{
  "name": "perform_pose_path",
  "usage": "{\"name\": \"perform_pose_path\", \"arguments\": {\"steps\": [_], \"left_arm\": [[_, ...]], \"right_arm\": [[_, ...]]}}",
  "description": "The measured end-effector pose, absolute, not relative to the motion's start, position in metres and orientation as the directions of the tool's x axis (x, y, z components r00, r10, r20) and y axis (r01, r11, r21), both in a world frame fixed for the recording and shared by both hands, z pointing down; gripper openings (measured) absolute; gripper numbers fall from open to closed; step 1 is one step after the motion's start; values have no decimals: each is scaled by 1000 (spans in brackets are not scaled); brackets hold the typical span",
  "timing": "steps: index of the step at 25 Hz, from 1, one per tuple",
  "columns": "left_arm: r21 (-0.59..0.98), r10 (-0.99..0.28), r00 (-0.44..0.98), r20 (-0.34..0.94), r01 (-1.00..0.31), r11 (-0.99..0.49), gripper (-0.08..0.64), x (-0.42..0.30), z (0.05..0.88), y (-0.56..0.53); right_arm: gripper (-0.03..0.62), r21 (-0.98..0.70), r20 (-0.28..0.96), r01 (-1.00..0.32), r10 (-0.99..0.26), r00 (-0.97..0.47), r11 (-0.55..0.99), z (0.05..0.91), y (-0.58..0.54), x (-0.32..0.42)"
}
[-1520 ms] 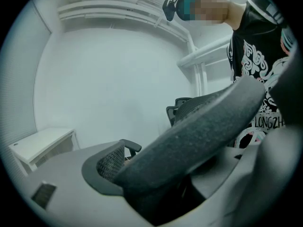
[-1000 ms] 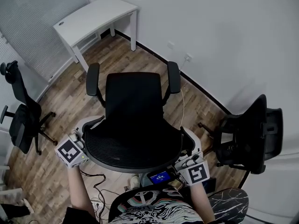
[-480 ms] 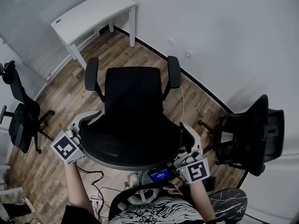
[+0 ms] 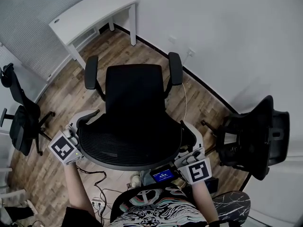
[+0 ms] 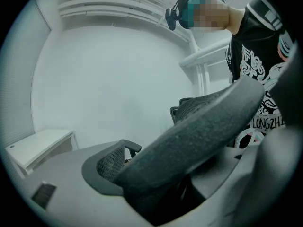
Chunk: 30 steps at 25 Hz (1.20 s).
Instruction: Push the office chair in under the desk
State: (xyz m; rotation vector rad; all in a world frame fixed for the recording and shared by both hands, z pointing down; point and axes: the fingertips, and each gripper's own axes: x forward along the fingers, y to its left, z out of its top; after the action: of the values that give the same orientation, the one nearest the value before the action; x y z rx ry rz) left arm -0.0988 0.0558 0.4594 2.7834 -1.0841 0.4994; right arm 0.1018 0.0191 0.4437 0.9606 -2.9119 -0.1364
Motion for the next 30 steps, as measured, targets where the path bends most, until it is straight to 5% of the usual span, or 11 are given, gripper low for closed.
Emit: {"name": "perform_pose_path", "arguments": {"steps": [30], "left_arm": [[-32,-663,679,316,-691,-722,380,-90,458,24]], "right_arm": [[279,167,29,-580,-592,-805,797,443,-18,106]]}}
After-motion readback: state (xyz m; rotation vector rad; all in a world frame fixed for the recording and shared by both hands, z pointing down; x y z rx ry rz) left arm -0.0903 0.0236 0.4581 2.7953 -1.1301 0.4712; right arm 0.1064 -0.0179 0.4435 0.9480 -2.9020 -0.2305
